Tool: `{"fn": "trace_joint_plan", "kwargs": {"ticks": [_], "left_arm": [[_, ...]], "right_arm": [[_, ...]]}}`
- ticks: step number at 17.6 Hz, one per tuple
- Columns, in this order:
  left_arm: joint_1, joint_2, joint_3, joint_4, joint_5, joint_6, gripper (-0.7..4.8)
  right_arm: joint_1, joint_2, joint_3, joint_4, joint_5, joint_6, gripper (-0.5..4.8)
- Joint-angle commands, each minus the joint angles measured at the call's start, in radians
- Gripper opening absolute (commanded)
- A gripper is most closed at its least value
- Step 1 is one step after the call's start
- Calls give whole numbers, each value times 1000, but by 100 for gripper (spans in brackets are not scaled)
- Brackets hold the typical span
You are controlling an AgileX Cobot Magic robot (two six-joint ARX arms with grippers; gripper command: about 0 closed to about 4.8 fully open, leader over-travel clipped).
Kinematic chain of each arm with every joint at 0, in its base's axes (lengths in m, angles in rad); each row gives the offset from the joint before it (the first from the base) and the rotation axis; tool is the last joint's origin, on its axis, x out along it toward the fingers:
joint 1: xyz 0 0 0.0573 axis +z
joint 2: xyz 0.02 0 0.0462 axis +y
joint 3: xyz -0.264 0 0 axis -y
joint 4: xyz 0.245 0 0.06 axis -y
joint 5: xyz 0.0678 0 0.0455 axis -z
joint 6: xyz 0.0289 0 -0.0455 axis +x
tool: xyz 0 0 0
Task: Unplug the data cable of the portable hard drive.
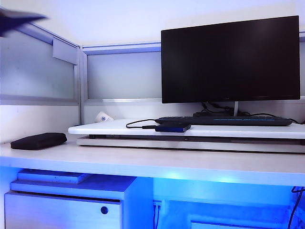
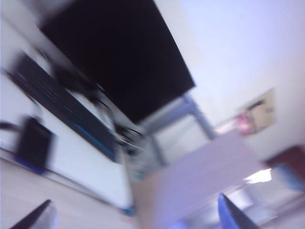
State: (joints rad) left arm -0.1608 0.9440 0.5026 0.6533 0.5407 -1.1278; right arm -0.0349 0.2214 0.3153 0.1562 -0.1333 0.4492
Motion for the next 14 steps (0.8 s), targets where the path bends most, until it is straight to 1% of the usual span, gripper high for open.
{"fn": "trace_joint_plan", "kwargs": {"ticks": [1, 2, 4, 9, 11, 14], "left_arm": [[-16, 179, 53, 287, 61, -208, 479], [-24, 237, 59, 344, 40, -249, 479], [-34, 330, 60, 395, 25, -279, 479], [-112, 529, 71, 407, 20, -260, 479], [-140, 614, 102, 413, 21, -260, 479], [-169, 750, 197, 420, 26, -261, 479]], "right_arm": [[0, 151, 65, 70, -24, -26, 469], [0, 206, 88, 92, -28, -39, 468], [4, 323, 146, 119, -36, -39, 469], [6, 590, 272, 213, -126, -64, 468], [6, 662, 304, 229, -133, -65, 469], [17, 717, 311, 279, -134, -64, 468]]}}
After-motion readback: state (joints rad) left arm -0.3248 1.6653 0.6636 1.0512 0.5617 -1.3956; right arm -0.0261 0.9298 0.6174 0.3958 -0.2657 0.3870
